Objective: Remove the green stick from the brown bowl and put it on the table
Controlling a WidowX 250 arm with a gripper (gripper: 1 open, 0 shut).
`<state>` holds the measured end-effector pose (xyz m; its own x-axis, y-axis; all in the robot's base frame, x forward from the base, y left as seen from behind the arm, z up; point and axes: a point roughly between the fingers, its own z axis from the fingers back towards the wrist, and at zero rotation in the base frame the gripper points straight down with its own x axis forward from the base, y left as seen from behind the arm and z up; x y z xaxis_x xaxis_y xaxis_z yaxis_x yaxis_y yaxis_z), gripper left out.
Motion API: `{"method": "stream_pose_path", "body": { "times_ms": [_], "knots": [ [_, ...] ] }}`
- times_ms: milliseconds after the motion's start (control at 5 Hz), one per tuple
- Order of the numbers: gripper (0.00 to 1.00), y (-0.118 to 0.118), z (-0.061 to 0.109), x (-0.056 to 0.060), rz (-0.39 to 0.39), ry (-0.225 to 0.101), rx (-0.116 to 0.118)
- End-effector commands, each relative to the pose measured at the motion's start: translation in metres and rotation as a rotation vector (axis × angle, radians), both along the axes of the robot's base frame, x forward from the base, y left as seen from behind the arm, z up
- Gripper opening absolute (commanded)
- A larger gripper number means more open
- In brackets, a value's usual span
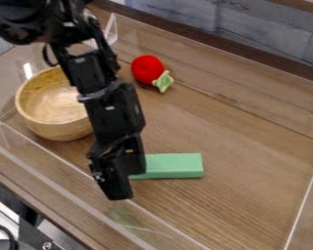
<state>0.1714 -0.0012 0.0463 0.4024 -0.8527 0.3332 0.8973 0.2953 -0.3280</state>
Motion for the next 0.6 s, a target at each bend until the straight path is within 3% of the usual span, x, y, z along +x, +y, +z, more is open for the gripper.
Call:
{"method": "stream_pose_path", "body": {
  "times_ms": [0, 400],
  "knots": [
    [1.00, 0.010, 0.018, 0.007, -0.034, -0.057, 0.019],
    [1.00, 0.019, 0.034, 0.006, -0.037, -0.075, 0.032]
  ]
}}
